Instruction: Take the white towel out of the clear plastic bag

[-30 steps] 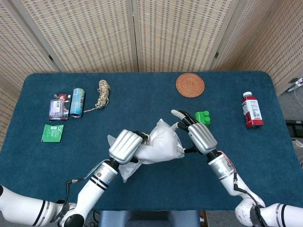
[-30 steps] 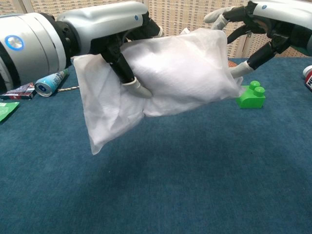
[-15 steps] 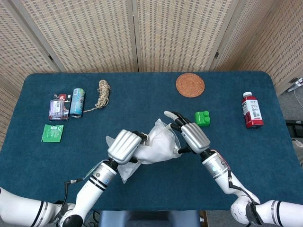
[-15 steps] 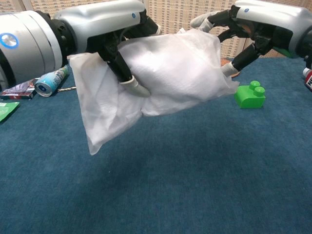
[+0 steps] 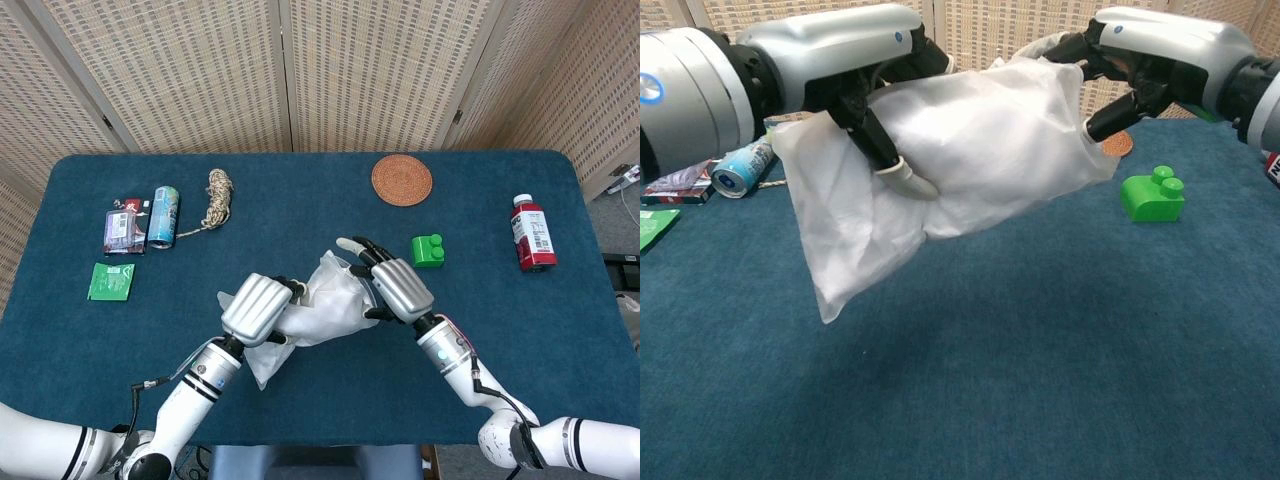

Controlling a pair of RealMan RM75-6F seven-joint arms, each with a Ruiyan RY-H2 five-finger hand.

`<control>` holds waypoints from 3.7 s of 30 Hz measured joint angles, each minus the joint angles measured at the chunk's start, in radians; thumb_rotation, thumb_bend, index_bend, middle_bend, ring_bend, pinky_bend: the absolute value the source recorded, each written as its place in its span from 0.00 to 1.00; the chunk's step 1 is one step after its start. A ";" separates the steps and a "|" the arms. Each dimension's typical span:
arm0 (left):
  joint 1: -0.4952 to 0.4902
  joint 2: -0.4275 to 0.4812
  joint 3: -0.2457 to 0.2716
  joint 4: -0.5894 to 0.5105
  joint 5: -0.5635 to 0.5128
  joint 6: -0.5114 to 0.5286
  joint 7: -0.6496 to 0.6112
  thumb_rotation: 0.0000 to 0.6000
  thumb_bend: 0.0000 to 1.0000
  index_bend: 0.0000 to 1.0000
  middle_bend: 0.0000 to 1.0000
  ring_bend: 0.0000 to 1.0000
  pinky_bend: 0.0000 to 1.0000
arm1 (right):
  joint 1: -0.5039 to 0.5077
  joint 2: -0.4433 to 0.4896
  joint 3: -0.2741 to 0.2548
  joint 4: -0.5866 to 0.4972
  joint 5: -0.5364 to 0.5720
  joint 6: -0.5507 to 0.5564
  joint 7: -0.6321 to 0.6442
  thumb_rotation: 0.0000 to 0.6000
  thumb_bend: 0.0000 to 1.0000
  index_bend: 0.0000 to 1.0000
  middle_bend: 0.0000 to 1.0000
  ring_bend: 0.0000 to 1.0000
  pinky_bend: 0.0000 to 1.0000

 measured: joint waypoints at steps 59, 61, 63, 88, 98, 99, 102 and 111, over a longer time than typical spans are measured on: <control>0.209 -0.046 0.243 0.249 0.458 -0.011 -0.133 1.00 0.00 0.35 0.60 0.57 0.71 | 0.119 -0.174 -0.005 0.310 0.232 -0.109 -0.093 1.00 0.62 0.74 0.14 0.00 0.15; 0.212 -0.050 0.243 0.249 0.464 -0.018 -0.129 1.00 0.00 0.36 0.61 0.57 0.71 | 0.113 -0.172 -0.008 0.317 0.233 -0.109 -0.085 1.00 0.62 0.74 0.14 0.00 0.15; 0.216 -0.057 0.243 0.252 0.474 -0.029 -0.125 1.00 0.00 0.36 0.62 0.58 0.71 | 0.105 -0.169 -0.011 0.323 0.233 -0.108 -0.075 1.00 0.62 0.74 0.14 0.00 0.15; 0.234 -0.224 0.219 0.449 0.623 -0.083 -0.206 1.00 0.00 0.48 1.00 1.00 1.00 | 0.074 -0.157 -0.010 0.346 0.216 -0.115 -0.032 1.00 0.62 0.74 0.14 0.00 0.15; 0.229 -0.262 0.180 0.467 0.557 -0.148 -0.130 1.00 0.00 0.51 1.00 1.00 1.00 | 0.069 -0.158 -0.009 0.351 0.214 -0.118 -0.024 1.00 0.62 0.74 0.14 0.00 0.15; 0.229 -0.266 0.178 0.471 0.556 -0.150 -0.129 1.00 0.00 0.51 1.00 1.00 1.00 | 0.068 -0.158 -0.009 0.352 0.214 -0.118 -0.022 1.00 0.62 0.74 0.14 0.00 0.15; 0.227 -0.277 0.172 0.485 0.550 -0.158 -0.128 1.00 0.00 0.53 1.00 1.00 1.00 | 0.067 -0.158 -0.008 0.355 0.212 -0.120 -0.016 1.00 0.62 0.74 0.14 0.00 0.15; 0.218 -0.306 0.152 0.519 0.524 -0.189 -0.109 1.00 0.00 0.56 1.00 1.00 1.00 | 0.062 -0.160 -0.009 0.363 0.205 -0.125 -0.004 1.00 0.62 0.74 0.14 0.00 0.15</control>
